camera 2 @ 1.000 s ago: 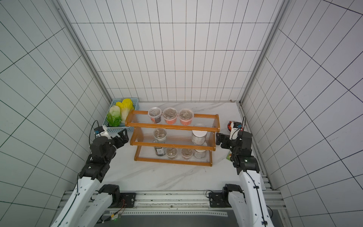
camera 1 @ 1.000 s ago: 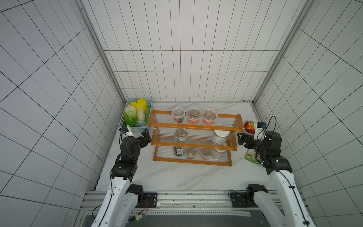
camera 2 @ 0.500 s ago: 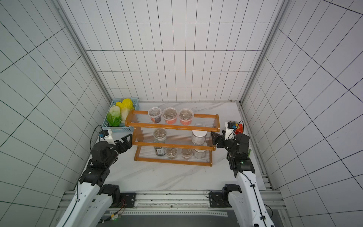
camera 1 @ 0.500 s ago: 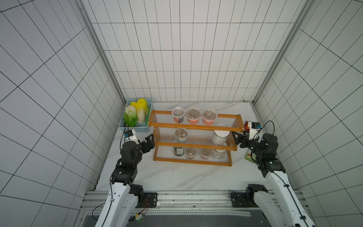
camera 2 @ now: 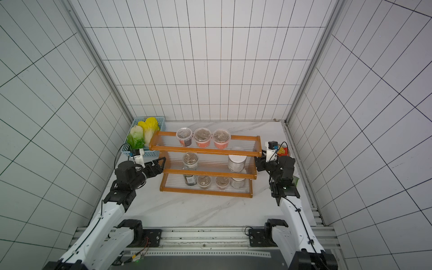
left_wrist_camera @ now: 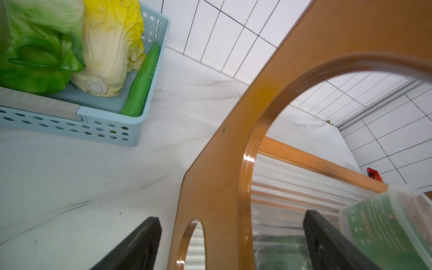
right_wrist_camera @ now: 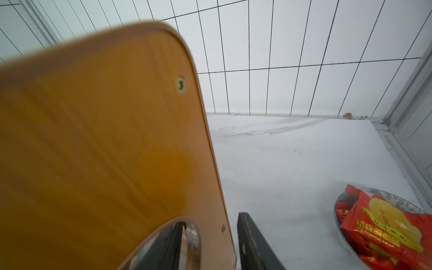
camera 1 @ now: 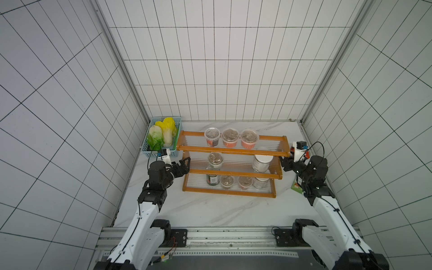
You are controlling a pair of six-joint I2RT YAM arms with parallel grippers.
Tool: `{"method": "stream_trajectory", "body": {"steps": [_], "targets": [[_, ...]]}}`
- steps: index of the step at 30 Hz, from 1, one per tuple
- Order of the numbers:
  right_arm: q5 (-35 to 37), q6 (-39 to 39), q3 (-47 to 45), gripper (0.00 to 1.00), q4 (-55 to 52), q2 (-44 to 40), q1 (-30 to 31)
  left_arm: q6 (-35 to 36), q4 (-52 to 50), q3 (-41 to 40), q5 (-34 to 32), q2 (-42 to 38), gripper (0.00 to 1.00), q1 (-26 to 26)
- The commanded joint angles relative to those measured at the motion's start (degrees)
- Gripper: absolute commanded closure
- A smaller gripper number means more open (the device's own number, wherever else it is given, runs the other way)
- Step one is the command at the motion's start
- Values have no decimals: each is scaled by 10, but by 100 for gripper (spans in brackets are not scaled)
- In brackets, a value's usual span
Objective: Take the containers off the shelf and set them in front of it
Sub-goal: Move the shelf to the center of the board.
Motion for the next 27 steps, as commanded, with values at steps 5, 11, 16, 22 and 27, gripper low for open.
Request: {"method": "stream_trajectory", "body": {"steps": [5, 11, 16, 22, 27], "targets": [[19, -10, 5, 68, 48, 17, 2, 19, 53, 40, 27, 29, 13, 17], [17, -9, 17, 69, 57, 30, 2, 31, 48, 55, 28, 57, 26, 16], [14, -9, 21, 70, 70, 43, 2, 41, 46, 56, 19, 56, 50, 15], [12, -13, 27, 70, 73, 51, 3, 60, 25, 64, 3, 78, 55, -3], [12, -13, 27, 70, 77, 57, 3, 67, 15, 73, -9, 99, 56, -7]]}}
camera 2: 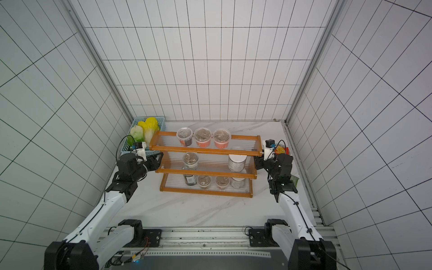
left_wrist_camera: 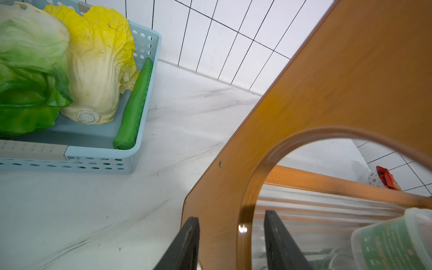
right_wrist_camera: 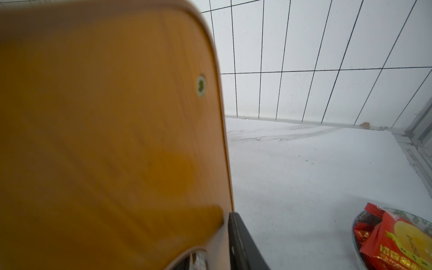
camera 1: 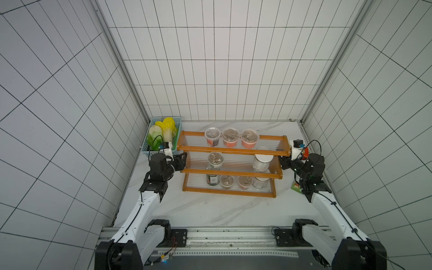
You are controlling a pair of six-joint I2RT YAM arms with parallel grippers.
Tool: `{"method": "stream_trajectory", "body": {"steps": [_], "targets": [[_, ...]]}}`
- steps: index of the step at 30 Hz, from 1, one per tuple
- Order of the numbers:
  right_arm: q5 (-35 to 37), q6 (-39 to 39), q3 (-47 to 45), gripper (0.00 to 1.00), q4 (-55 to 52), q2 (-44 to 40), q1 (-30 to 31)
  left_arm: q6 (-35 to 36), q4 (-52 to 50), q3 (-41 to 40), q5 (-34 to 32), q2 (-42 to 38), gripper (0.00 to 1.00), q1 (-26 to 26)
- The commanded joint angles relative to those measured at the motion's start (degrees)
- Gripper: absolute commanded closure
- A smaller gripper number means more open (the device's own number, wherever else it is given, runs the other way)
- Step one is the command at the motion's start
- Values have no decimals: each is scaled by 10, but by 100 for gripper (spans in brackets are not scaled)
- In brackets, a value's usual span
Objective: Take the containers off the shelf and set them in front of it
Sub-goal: Move the shelf to the center of the board.
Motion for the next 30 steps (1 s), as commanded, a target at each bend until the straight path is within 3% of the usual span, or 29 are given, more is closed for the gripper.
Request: {"method": "stream_trajectory", "body": {"steps": [1, 3, 6, 9, 20, 30], "targets": [[33, -3, 25, 70, 24, 6, -2, 16, -9, 20, -16, 9, 59, -1], [33, -2, 27, 70, 27, 9, -2, 17, -7, 20, -21, 12, 66, -1], [35, -2, 29, 70, 35, 17, -2, 17, 0, 19, -20, 17, 68, -2], [38, -5, 33, 72, 41, 25, -2, 17, 15, 18, -15, 27, 76, -1], [46, -33, 78, 72, 82, 94, -2, 5, 96, 33, -4, 85, 77, -3], [60, -44, 114, 73, 151, 183, -3, 39, 129, 105, -30, 185, 79, -33]]}}
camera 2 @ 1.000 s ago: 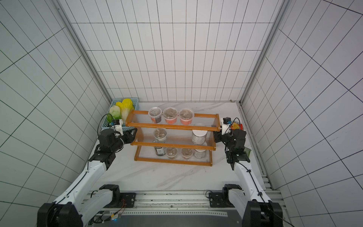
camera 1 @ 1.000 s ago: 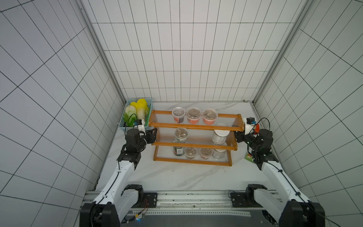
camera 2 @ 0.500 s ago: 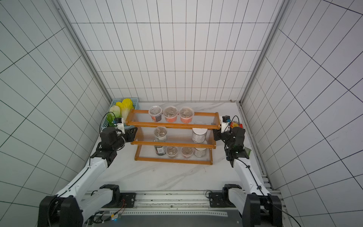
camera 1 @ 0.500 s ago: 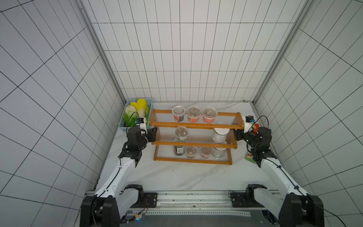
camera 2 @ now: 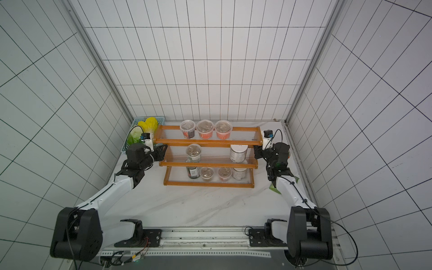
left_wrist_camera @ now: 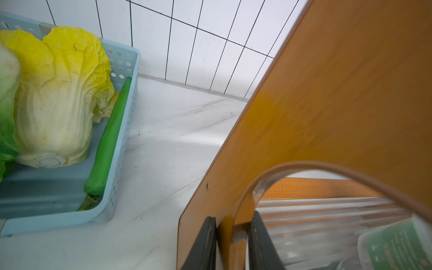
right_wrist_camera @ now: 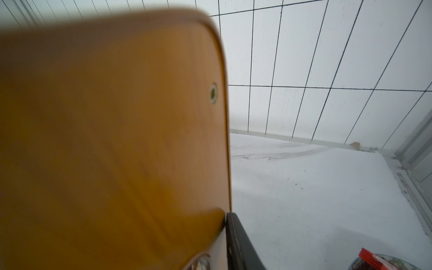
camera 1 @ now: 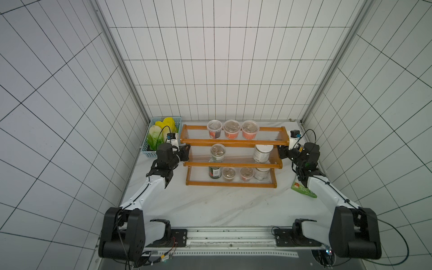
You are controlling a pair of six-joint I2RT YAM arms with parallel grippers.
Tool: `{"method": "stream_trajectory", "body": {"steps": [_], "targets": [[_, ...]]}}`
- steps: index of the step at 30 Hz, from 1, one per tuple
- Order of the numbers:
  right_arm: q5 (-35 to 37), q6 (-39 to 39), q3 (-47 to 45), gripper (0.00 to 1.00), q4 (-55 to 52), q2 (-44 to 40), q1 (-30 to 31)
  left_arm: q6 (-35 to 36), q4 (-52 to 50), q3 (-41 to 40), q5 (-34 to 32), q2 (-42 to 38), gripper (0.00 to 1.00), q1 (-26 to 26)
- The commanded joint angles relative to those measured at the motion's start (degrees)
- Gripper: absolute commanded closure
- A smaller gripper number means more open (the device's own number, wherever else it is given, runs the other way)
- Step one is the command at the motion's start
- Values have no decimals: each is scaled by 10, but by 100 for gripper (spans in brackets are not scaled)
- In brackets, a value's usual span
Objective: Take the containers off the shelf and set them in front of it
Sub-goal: Move the shelf to the center of the board.
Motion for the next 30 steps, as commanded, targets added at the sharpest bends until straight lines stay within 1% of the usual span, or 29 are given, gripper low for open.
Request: {"method": "stream_trajectory", "body": {"steps": [1, 9, 19, 24, 27, 30], "targets": [[40, -16, 33, 73, 68, 28, -8, 16, 30, 34, -15, 31, 80, -2], [47, -10, 84, 73, 124, 119, -15, 29, 66, 88, -21, 113, 80, -2], [41, -8, 204, 74, 150, 250, -18, 48, 81, 188, -36, 222, 80, 3], [41, -8, 269, 74, 154, 311, -17, 46, 93, 245, -27, 285, 80, 16], [40, -9, 307, 74, 151, 343, -17, 45, 127, 269, -18, 317, 80, 25], [39, -8, 340, 74, 151, 374, -18, 47, 112, 310, -9, 348, 80, 31]]}}
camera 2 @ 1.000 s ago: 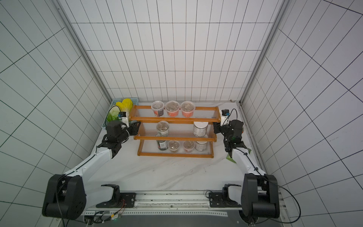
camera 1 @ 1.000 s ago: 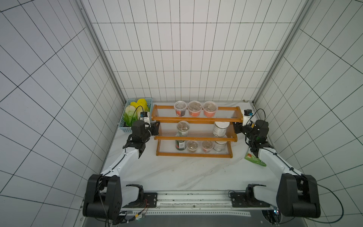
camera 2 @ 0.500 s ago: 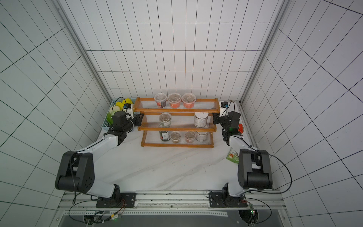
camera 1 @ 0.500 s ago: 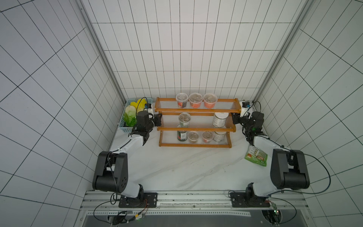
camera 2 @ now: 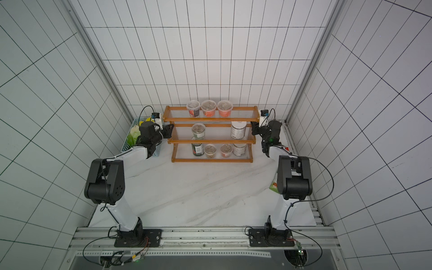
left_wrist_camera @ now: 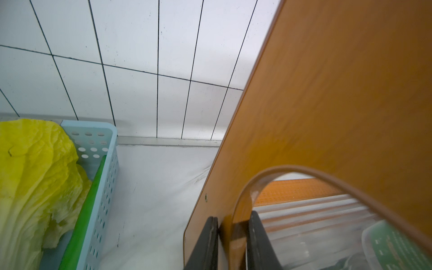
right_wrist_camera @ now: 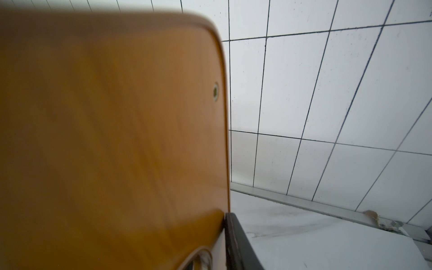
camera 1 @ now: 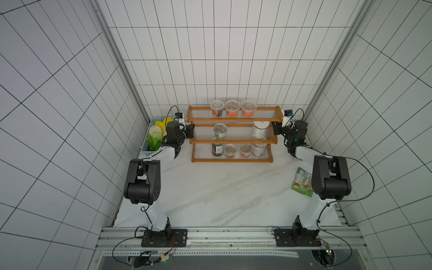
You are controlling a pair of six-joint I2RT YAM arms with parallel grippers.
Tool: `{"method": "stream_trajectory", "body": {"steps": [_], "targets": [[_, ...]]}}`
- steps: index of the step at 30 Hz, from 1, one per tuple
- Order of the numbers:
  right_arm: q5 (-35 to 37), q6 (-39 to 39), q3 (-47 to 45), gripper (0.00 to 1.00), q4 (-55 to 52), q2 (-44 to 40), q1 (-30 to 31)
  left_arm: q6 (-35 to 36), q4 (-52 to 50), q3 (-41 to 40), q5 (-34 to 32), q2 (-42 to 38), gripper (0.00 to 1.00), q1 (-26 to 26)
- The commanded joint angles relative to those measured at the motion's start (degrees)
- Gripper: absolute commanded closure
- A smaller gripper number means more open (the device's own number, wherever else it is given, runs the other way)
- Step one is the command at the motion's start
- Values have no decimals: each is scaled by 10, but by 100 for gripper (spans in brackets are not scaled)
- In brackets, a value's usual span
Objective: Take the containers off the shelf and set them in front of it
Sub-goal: Move the shelf to the center of the board.
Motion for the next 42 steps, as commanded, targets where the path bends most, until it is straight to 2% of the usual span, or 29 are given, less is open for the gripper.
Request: {"method": "stream_trajectory", "body": {"steps": [1, 10, 18, 21, 28, 32, 42], "targets": [[37, -14, 46, 74, 34, 27, -13, 10, 11, 43, -18, 33, 80, 23], [47, -14, 103, 74, 31, 83, 4, 22, -18, 111, -1, 83, 79, 46], [77, -18, 80, 71, 34, 66, 7, 30, -28, 132, 18, 101, 79, 60], [82, -19, 72, 67, 33, 54, 4, 31, -29, 133, 22, 100, 78, 62], [70, -10, 58, 49, 24, 26, -11, 28, -30, 130, 27, 82, 75, 63], [63, -15, 24, 41, 20, -8, -19, 26, -26, 111, 22, 57, 70, 64], [73, -28, -111, 33, 13, -126, -25, 9, -14, 29, 3, -32, 59, 65]]}}
